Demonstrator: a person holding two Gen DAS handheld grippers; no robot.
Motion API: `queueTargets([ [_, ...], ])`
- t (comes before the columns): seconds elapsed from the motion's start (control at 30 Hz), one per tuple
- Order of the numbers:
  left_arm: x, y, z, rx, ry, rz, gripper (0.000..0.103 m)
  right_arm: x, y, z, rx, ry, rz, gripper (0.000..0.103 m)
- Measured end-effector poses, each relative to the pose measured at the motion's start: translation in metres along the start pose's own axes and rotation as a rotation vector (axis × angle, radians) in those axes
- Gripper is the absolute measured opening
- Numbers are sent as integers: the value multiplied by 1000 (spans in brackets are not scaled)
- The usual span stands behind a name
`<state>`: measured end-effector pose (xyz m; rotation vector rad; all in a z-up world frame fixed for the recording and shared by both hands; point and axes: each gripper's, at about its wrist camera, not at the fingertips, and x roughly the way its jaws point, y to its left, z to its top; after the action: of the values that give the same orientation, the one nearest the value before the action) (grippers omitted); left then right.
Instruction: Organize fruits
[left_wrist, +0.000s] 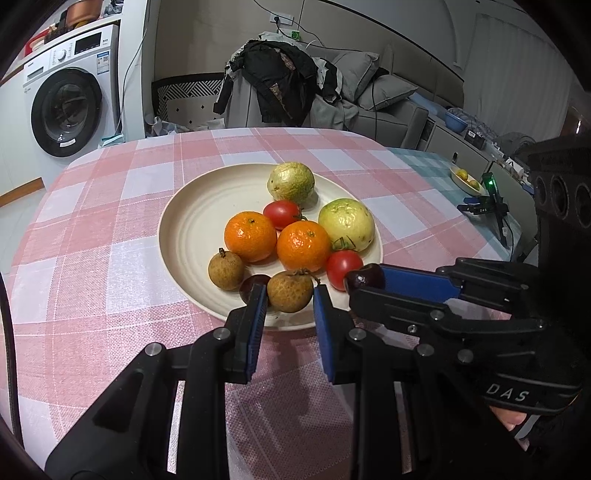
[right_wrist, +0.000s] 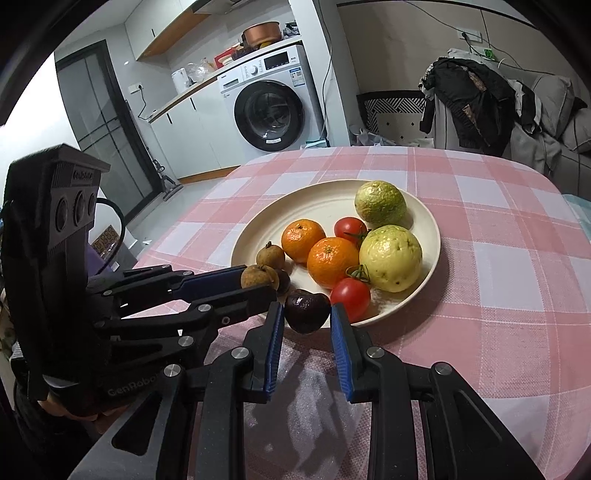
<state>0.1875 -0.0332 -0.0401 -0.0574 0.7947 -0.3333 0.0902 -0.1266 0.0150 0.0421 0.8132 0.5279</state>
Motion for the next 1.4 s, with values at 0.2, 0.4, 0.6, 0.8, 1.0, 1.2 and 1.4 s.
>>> queueTargets([
  [0.2, 2, -1, -1, 5, 8, 3, 23, 3, 0, 3, -16, 0, -17, 28],
  [0.4, 1, -1, -3, 5, 11, 8, 23, -4, -5, 1, 3, -5, -29, 41],
  [0.6, -13, -4, -5, 12, -18, 20, 34, -19, -14, -4, 14, -25, -58, 55],
  [0.8, -36, -9, -12, 28, -92, 84, 75, -34, -17, -11, 15, -60, -94, 84],
  [1.0, -60, -7, -17, 20, -173, 108, 94, -41, -18, -18, 1, -90, -119, 100],
  [1.2, -75, 1, -27, -5, -232, 165, 102, -51, -23, -24, -12, -167, -102, 103],
  [1.4, -79, 6, -36, -25, -271, 208, 102, -56, -22, -27, -45, -215, -120, 103],
])
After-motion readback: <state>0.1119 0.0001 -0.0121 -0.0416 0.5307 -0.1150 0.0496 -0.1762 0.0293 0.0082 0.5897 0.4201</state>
